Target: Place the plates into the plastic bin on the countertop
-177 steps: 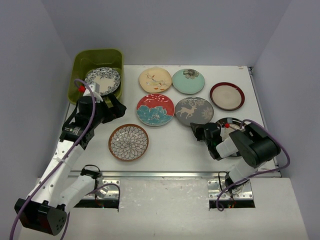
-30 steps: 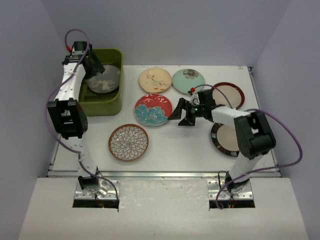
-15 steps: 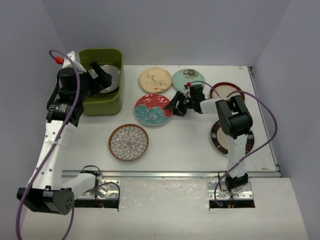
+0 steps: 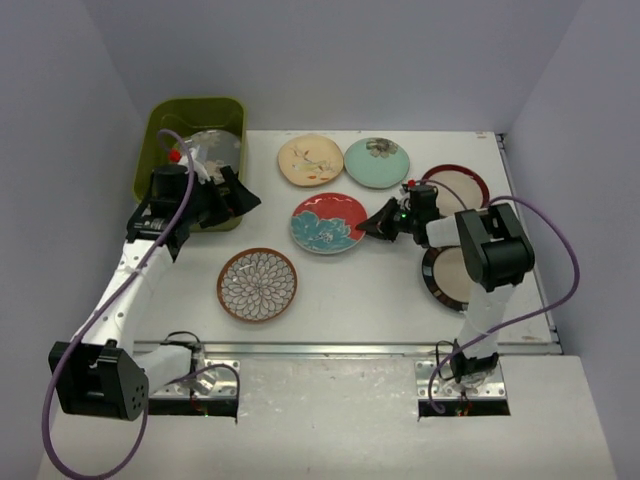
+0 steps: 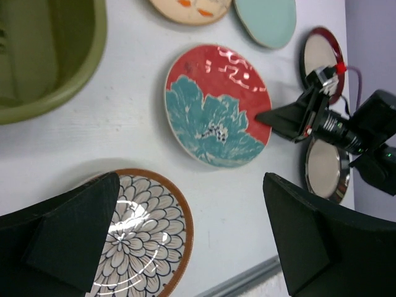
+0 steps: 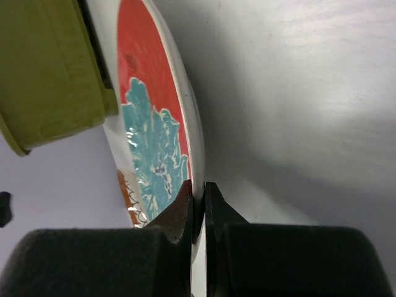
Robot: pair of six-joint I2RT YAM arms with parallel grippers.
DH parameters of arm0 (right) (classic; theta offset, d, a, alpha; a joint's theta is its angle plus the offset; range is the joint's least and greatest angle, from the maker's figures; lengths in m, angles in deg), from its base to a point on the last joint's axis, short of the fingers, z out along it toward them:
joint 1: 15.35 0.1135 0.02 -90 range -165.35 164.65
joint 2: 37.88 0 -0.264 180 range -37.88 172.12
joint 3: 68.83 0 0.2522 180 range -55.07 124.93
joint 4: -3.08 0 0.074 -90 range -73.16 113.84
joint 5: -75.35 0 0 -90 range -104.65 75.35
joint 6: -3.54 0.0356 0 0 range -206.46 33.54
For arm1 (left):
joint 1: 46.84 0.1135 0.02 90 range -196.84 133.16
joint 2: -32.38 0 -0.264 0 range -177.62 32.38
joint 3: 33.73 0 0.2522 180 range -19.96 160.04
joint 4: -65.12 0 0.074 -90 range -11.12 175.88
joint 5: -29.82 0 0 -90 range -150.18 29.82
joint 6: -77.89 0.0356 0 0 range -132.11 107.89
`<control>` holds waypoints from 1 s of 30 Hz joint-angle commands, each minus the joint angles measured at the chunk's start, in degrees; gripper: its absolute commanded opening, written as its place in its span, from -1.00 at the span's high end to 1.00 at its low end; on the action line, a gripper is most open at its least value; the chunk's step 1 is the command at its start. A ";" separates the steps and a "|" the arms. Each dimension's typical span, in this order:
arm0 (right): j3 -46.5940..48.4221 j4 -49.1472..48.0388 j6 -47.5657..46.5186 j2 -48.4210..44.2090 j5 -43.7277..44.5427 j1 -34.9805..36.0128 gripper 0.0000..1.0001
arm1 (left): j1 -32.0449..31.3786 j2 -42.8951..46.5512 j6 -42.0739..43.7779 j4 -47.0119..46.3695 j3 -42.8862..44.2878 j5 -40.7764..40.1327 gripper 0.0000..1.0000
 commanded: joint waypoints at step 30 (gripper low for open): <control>-0.29 -20.99 9.06 -22.78 -34.89 -1.50 0.93 | -14.39 -14.81 -7.05 -20.52 5.21 19.44 1.00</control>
